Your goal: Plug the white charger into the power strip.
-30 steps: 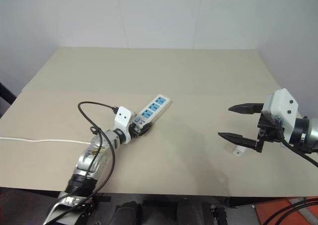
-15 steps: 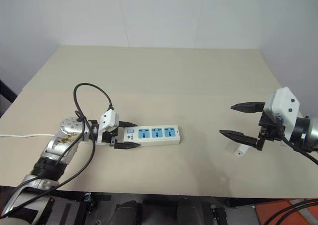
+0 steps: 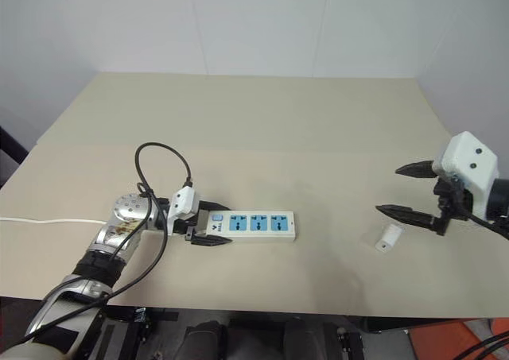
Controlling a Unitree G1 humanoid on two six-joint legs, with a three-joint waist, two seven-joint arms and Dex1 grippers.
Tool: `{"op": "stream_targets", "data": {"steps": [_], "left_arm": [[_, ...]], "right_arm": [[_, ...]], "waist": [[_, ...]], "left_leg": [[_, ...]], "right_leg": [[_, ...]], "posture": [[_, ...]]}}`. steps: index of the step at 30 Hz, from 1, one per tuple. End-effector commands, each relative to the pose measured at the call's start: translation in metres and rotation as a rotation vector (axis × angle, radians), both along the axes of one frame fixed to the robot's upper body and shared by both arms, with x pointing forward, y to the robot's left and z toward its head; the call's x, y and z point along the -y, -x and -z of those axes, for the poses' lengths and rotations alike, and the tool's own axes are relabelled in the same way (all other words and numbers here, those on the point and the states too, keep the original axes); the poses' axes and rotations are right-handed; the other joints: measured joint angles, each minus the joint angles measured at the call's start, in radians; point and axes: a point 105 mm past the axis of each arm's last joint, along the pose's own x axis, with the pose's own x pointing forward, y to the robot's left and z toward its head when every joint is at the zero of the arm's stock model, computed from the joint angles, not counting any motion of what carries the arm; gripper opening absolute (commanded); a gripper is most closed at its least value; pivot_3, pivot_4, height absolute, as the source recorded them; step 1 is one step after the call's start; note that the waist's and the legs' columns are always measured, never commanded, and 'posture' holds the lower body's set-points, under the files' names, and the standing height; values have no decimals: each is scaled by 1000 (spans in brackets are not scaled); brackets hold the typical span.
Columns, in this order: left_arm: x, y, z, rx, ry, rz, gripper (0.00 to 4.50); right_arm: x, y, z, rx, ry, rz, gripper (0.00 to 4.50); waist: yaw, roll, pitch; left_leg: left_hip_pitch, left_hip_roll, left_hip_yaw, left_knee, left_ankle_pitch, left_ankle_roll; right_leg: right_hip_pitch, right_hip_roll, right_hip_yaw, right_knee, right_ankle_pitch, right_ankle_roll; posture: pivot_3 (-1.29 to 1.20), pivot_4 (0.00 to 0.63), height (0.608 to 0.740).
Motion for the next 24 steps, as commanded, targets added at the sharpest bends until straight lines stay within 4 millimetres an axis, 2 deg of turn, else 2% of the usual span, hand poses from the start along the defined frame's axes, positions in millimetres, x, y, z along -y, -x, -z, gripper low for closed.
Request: {"op": "stream_targets", "data": {"steps": [1,3,4,7,11,19,24], "left_arm": [[7,-1,-3,44,-10,26,3302],[7,-2,-2,49,-10,24,3302],[8,-2,-2,52,-9,22,3302],[8,0,0,54,-18,33,3302],[6,-1,1,60,-25,28,3302],[2,0,1,74,-35,11,3302],[-2,3,3,76,-42,-5,3302]], "right_arm": [[18,-1,-1,-43,124,20,4500],[23,-2,2,1,207,-41,4500],[25,-4,4,70,297,-113,4500],[31,5,19,68,530,-342,4500],[35,2,28,56,660,-486,4500],[23,-18,49,90,827,-770,4500],[22,-23,60,54,936,-911,4500]], "waist": [[0,0,0],[-1,0,0],[-1,0,0],[-3,0,0],[-6,2,0],[-9,2,0],[-10,3,0]], "left_leg": [[0,0,0,0,0,0],[0,0,0,0,0,0],[1,0,0,0,0,0],[1,0,1,0,0,0],[3,0,1,0,0,0],[4,0,1,0,0,0],[5,0,1,0,0,0]], "right_leg": [[0,0,0,0,0,0],[0,0,0,0,0,0],[0,0,0,0,-1,2],[0,0,0,0,-3,6],[2,0,1,0,-3,6],[3,0,1,0,1,-1],[3,0,1,1,1,-2]], "posture": [[0,150,740],[0,150,740],[0,150,740],[0,150,740],[0,150,740],[0,150,740],[0,150,740]]}}
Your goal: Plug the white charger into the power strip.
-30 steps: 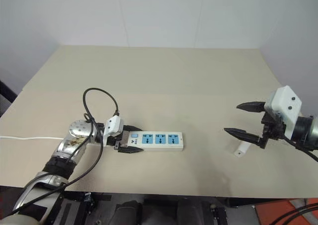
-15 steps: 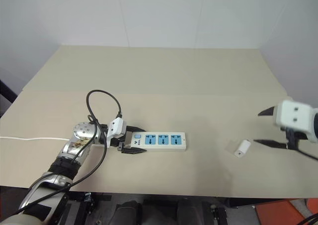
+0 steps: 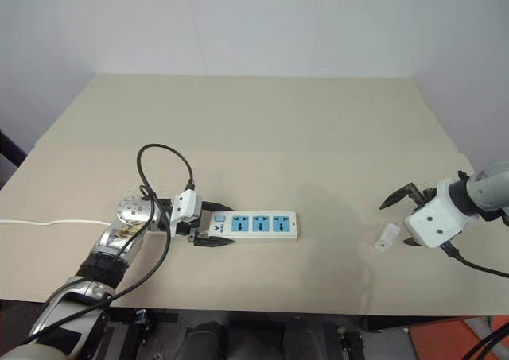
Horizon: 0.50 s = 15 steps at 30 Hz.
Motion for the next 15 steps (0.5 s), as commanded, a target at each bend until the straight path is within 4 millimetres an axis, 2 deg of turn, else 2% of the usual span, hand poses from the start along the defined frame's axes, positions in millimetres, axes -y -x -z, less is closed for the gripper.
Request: {"op": "stream_targets", "data": {"steps": [1,15], "left_arm": [[-3,3,1,20,-28,-4,3302],[-5,5,1,26,-35,-26,3302]], "right_arm": [[4,1,2,-23,102,-77,4500],[-10,-3,27,-76,164,-209,4500]], "waist": [[-2,0,0],[-2,0,0]], "left_leg": [[0,0,0,0,0,0],[2,0,0,0,0,0]], "right_leg": [[0,0,0,0,0,0],[1,0,0,2,0,-1]], "posture": [[0,150,740],[0,150,740]]}}
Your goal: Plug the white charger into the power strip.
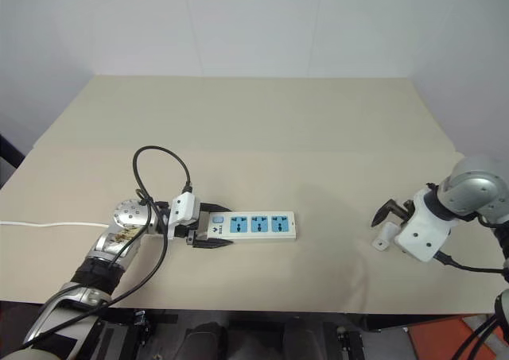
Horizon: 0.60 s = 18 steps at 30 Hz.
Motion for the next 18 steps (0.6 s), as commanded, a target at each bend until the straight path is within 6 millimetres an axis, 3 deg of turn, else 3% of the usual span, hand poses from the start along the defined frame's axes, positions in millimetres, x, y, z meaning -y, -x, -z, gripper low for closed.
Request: {"op": "stream_targets", "data": {"steps": [1,18], "left_arm": [[-4,1,1,6,-34,-6,3302],[-9,0,1,13,-52,-24,3302]], "right_arm": [[-2,-2,-6,31,15,-33,4500],[-6,-9,12,9,46,-16,4500]], "waist": [[0,0,0],[-6,0,0]], "left_leg": [[0,0,0,0,0,0],[1,0,0,0,0,0]], "right_leg": [[0,0,0,0,0,0],[0,0,0,1,0,-1]], "posture": [[0,150,740],[0,150,740]]}}
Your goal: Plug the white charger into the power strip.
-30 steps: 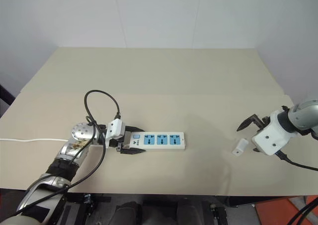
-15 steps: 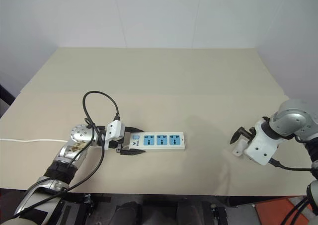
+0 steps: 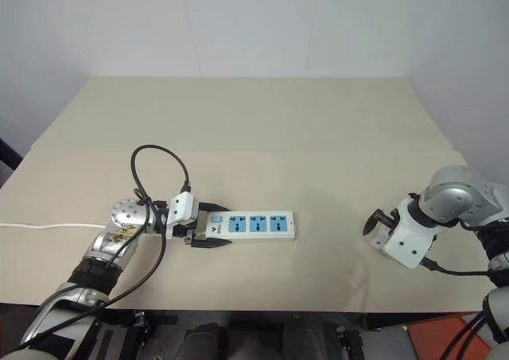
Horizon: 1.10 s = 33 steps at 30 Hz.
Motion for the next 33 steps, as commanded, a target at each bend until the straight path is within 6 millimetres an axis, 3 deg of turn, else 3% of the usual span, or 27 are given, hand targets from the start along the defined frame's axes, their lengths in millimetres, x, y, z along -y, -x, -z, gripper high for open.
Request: {"op": "stream_targets", "data": {"steps": [1,7,8,11,18,27,33], "left_arm": [[-6,0,2,7,-42,-18,3302],[-7,0,2,10,-42,-25,3302],[-8,0,2,12,-42,-28,3302],[-9,-1,1,16,-43,-35,3302],[-12,-4,0,23,-52,-41,3302],[-11,-4,0,23,-54,-38,3302],[-9,-5,-2,19,-49,-21,3302]], "right_arm": [[1,-6,-6,27,3,13,4500],[3,-8,-2,22,14,32,4500],[3,-8,-2,22,18,35,4318],[5,-9,-2,20,30,40,3610],[3,-12,1,33,40,34,1215],[3,-13,-4,60,11,66,1186],[-30,-13,-37,-30,-263,346,1186]], "waist": [[-1,0,0],[-10,0,0],[-11,0,0],[-14,0,0],[-22,0,0],[-23,-2,-1],[-21,-2,0]], "left_leg": [[0,0,0,0,0,0],[2,0,0,0,0,0],[2,0,0,0,0,0],[3,0,0,0,0,0],[6,0,0,0,0,0],[8,0,1,0,0,0],[8,0,1,-1,0,0]], "right_leg": [[0,0,0,0,0,0],[2,0,0,0,0,0],[3,0,0,0,0,0],[4,0,0,0,0,0],[5,0,1,0,0,0],[7,0,2,1,0,0],[6,0,3,2,0,0]], "posture": [[0,150,740],[0,150,740],[0,150,740],[0,150,740],[0,150,740],[0,150,740],[0,150,740]]}}
